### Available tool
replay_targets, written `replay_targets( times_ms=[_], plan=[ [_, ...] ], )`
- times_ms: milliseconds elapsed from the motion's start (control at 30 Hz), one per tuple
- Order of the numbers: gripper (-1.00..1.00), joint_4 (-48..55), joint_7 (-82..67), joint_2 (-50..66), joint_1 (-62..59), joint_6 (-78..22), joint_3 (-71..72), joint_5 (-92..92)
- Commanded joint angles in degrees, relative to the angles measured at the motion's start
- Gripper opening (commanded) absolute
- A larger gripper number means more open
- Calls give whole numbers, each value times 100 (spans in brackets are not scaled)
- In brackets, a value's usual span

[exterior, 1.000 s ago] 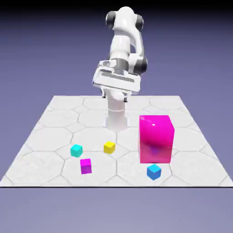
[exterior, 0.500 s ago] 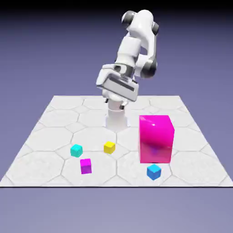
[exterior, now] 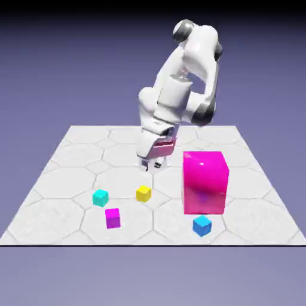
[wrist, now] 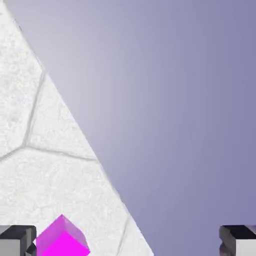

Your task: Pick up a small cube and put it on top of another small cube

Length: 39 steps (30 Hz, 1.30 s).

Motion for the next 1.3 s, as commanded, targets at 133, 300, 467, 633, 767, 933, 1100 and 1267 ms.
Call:
replay_targets(
  times_ms=[133,300,467,633,767,933,1100,1267],
  plan=[
    [0,333,-975,-36,-1033,-473,1039,333],
    [0,666,-1950,-73,-2066,-945,2077,665],
    [0,998,-2924,-109,-3099,-1418,3115,998],
    [0,1331,-3899,-146,-4132,-1890,4153,1330],
    [0,1597,-4679,-175,-4958,-2268,4984,1596],
    [0,1930,-5654,-211,-5991,-2741,6022,1929],
    [0,2263,-6628,-248,-7024,-3214,7060,2261],
    [0,2552,-7476,-279,-7923,-3625,7964,2550]
  ],
)
